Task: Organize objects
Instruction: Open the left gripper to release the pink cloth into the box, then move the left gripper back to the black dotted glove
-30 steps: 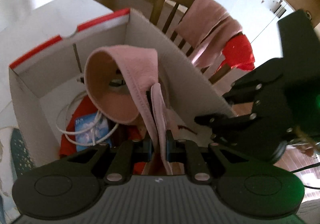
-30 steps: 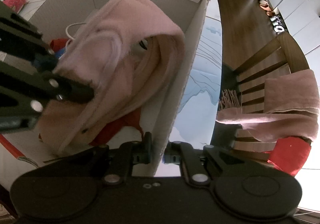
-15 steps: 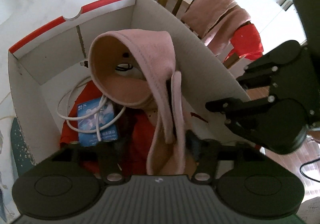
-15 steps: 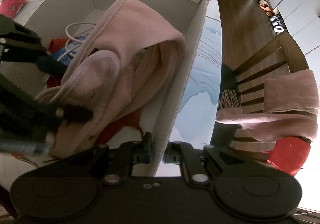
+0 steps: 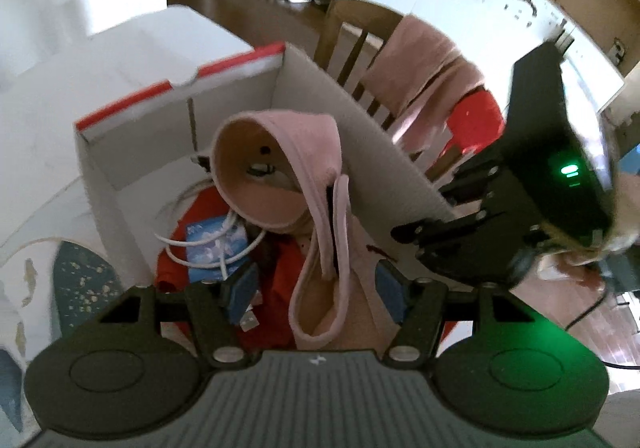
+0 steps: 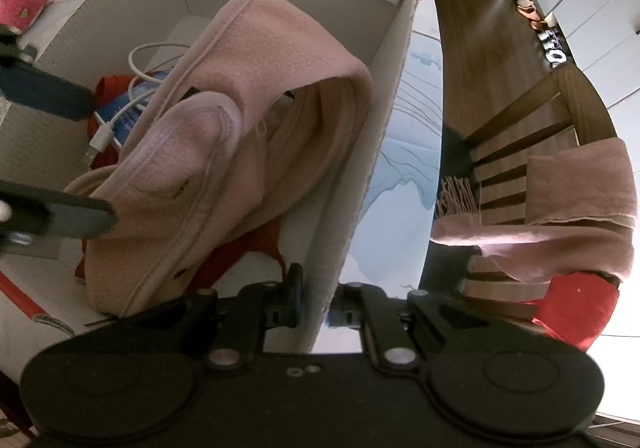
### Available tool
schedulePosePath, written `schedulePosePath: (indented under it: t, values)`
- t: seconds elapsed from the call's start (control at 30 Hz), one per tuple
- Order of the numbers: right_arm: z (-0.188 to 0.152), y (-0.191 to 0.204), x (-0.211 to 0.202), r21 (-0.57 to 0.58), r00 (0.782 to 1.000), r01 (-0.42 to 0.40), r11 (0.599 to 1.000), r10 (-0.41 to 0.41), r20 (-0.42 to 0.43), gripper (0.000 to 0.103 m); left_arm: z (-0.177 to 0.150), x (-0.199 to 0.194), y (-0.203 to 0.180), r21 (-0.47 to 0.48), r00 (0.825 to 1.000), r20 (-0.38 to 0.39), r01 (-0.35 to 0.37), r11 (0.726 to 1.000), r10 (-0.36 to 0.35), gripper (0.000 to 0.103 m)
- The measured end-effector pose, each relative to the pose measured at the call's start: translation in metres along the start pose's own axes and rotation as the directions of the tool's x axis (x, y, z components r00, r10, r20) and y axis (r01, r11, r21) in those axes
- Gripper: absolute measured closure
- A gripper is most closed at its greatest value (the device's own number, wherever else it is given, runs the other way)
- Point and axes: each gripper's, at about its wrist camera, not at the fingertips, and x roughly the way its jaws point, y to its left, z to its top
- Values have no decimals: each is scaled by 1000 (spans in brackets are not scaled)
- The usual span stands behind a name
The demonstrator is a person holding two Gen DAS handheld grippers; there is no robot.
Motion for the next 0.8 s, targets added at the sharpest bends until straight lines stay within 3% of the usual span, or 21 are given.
schedulePosePath:
  t: [0.2,0.4,0.67,0.8]
  values:
    - [1,0,0,1,1000,4,1000,-4,-5,94,-7,-45,8,-15,997,81,2,1000,0,39]
    - [1,1,0,2,1000,8,1000,-8,-10,94,-25,-83,28,-45,991,129,-39,998,45,35]
    - [2,1,1,4,1000,12,1000,-12,-16,94,-65,-135,75,-151,969,166,-160,975,185,30]
    - [2,2,1,3,1000,16,1000,-16,-18,93,-90,-157,110,-231,946,159,-243,942,283,19]
